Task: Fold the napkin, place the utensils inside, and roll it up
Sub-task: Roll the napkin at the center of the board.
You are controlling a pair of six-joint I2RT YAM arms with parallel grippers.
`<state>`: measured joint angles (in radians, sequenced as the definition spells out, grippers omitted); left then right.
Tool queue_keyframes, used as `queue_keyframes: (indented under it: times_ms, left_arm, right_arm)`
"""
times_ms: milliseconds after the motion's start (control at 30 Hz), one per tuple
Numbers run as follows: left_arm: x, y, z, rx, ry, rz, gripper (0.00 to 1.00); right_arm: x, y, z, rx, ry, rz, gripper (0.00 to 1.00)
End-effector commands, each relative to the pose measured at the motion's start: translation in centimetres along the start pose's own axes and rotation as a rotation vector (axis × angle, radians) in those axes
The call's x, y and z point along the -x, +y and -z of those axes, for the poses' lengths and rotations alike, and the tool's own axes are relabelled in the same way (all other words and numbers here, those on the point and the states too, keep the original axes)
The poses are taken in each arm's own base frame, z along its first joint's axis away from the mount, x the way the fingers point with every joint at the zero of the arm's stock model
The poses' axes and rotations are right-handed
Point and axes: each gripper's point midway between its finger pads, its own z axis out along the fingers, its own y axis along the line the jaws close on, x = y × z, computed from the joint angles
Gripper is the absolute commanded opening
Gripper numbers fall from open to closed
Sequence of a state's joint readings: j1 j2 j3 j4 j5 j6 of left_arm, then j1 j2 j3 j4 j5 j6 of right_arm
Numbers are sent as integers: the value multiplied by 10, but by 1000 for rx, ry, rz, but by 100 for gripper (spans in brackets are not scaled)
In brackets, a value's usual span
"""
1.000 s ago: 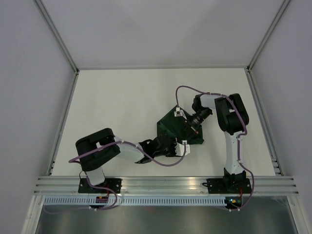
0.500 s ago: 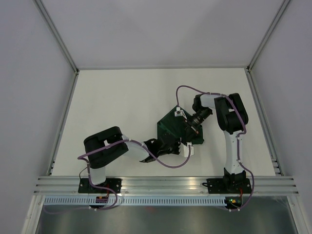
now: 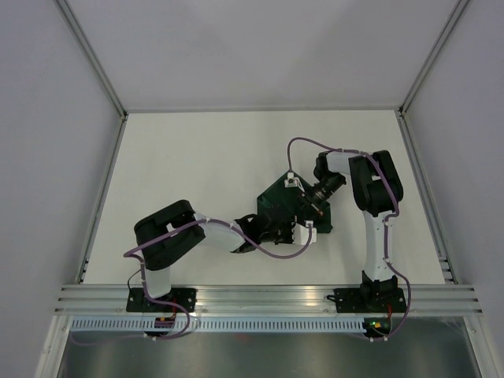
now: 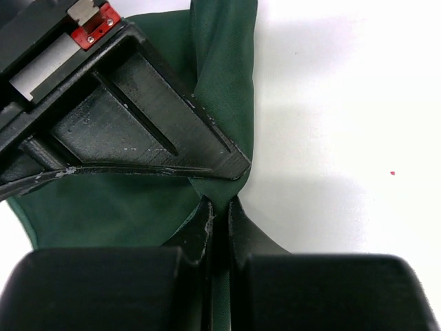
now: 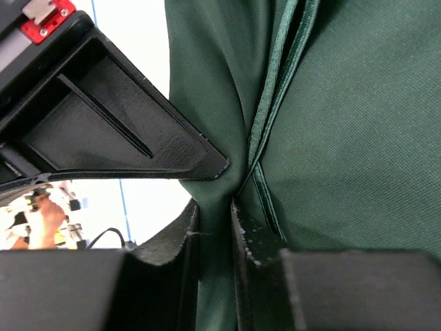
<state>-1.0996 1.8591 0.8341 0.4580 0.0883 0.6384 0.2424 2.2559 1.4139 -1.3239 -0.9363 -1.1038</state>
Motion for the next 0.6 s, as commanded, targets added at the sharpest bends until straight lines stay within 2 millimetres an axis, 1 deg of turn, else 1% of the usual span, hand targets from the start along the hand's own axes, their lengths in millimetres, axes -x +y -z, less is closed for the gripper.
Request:
queue_keyframes:
  times_ms: [0,33,67,100,267,300,333,400,433,467,500,567]
  left_arm:
    - [-27,-60,0,-247,74,188,2]
    - [-25,-64,1,-271,70,208,2]
    - [-26,-62,2,-274,70,227,2]
    - [-27,-63,2,-282,72,254,2]
    - [-24,-65,6,-337,51,351,2]
    - [-24,-65,6,-340,50,366,2]
    - [-23,-67,7,-360,43,379,2]
    - [-25,-64,7,-364,38,426,2]
    - [-25,-66,7,-380,31,446,2]
    - [-28,-64,7,-382,32,480,2]
    - [-26,-66,8,-402,22,502,2]
    - [-29,-64,8,-414,20,564,2]
  right_arm:
    - [16,-19,12,-127,-13,197,28]
    - [19,-18,15,-141,-25,206,31]
    - [21,-17,17,-156,-36,217,34]
    - [27,-11,23,-178,-49,237,39]
    - [42,1,43,-249,-109,273,48]
    - [46,6,48,-265,-126,288,49]
    - [49,5,54,-289,-142,298,49]
    - [55,10,64,-322,-180,297,50]
    - [55,7,71,-344,-205,298,50]
    - [59,12,77,-363,-228,310,50]
    - [58,12,85,-386,-250,311,50]
    - [54,12,92,-418,-275,330,50]
